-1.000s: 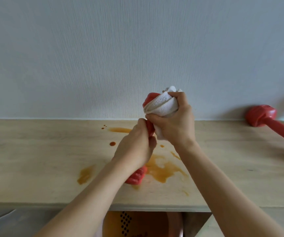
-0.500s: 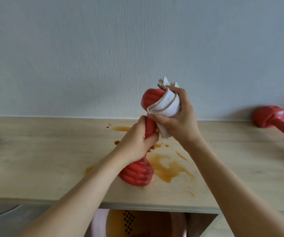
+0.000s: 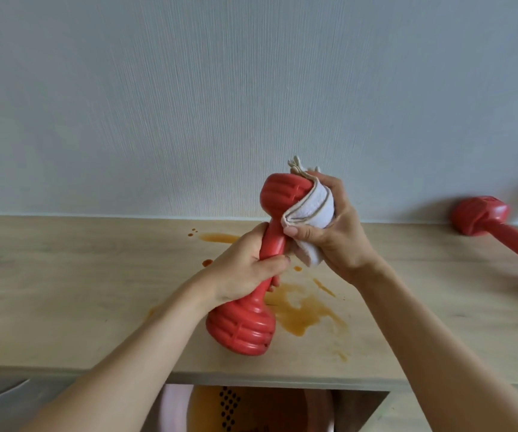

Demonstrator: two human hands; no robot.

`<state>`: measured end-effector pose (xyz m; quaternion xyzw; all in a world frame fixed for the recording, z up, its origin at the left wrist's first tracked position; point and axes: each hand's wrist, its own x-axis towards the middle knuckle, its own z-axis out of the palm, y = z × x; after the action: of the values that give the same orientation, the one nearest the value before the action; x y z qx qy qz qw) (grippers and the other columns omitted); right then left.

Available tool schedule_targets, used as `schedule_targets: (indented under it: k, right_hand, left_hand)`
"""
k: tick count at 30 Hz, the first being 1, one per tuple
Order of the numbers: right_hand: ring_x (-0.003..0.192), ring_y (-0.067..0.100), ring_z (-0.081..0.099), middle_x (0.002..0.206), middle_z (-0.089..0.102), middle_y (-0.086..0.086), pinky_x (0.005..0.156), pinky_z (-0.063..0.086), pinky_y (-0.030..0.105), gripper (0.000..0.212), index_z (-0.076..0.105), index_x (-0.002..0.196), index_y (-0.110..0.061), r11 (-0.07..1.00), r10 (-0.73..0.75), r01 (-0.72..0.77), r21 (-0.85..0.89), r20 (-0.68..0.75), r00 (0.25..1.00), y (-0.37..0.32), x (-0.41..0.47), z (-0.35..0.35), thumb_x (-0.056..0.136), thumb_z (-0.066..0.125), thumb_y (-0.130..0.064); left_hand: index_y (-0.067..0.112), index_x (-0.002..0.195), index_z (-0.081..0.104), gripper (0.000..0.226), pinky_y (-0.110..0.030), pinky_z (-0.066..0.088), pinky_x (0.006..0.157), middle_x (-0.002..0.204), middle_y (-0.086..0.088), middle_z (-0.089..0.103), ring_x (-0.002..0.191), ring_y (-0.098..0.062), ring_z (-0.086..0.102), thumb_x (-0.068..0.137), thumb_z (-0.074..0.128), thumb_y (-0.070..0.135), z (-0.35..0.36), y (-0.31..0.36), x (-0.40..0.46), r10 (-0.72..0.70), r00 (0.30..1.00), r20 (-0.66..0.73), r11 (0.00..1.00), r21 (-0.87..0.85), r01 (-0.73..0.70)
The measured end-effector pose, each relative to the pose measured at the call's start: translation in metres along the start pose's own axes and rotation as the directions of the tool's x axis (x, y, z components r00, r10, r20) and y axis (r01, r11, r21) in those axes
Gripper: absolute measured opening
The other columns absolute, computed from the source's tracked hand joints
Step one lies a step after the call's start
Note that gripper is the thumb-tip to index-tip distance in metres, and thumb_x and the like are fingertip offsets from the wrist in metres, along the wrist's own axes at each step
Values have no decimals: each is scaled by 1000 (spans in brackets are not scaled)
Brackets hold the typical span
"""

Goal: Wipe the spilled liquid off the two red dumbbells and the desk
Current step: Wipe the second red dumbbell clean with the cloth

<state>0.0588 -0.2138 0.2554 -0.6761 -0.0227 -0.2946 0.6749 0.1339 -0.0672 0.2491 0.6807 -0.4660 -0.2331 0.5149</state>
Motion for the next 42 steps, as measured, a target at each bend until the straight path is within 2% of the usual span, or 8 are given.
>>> schedule_targets:
  k: [5,8,11,17,25,34,39,42]
  right_hand:
    - [98,21,64,109,62,7,80,56,42,68,49,109,-26,963,-26,-35,-268,-220,975,-4,0,13,55,90,-20]
    - [95,10,59,113,56,3,80,52,18,70,48,116,-32,877,-92,-74,-475,-316,944,-8,0,29,58,88,-32]
    - [84,-4,49,114,45,1,68,39,-5,75,46,125,-31,840,-125,-59,-540,-298,946,-15,0,34,61,86,-31]
    - [111,17,60,123,58,3,92,51,45,80,49,125,-27,948,-94,51,-315,-121,988,-9,-1,9,56,88,-19]
    - [103,24,64,111,66,7,82,54,37,75,55,123,-18,991,27,-31,133,32,999,7,0,-12,54,83,-8]
    - [71,39,63,84,62,37,65,52,47,27,59,101,8,999,41,-45,-11,-245,969,-1,-6,-26,84,67,-11]
    - [84,20,66,94,68,4,77,56,38,30,60,115,-32,961,-98,78,-266,-64,993,-23,-8,9,86,64,-28]
    - [89,15,68,92,70,2,82,55,35,17,64,104,-28,966,-65,32,-256,-122,990,-19,-3,17,94,52,-34]
  left_hand:
    - [16,98,41,26,-33,47,63,79,3,58,70,-19,61,84,62,19,2,7,1,9,984,-180,900,429,70]
    - [19,93,29,30,-35,37,56,75,8,46,66,-20,49,84,58,17,9,3,0,83,964,-251,775,624,95]
    - [13,99,35,26,-33,43,52,73,2,57,61,-15,56,86,57,14,8,-2,5,142,959,-243,836,549,15]
    - [11,109,41,30,-39,54,55,76,-4,56,57,-17,63,84,57,6,3,-1,5,72,987,-140,959,281,-31]
    - [21,100,43,26,-24,47,53,66,-2,53,53,-10,57,84,60,7,2,-2,-1,48,998,-35,998,-38,-50]
    - [13,95,44,17,-22,49,54,68,-4,53,54,-9,57,89,56,2,-6,-6,-1,5,993,-117,995,-96,-17]
    - [11,89,40,19,-23,45,49,64,-9,51,49,-11,55,88,55,-1,-2,-5,0,28,987,-159,999,-29,-33]
    - [11,93,42,21,-24,45,49,64,-9,52,48,-11,55,86,55,-4,1,-4,-2,60,987,-146,998,0,-61]
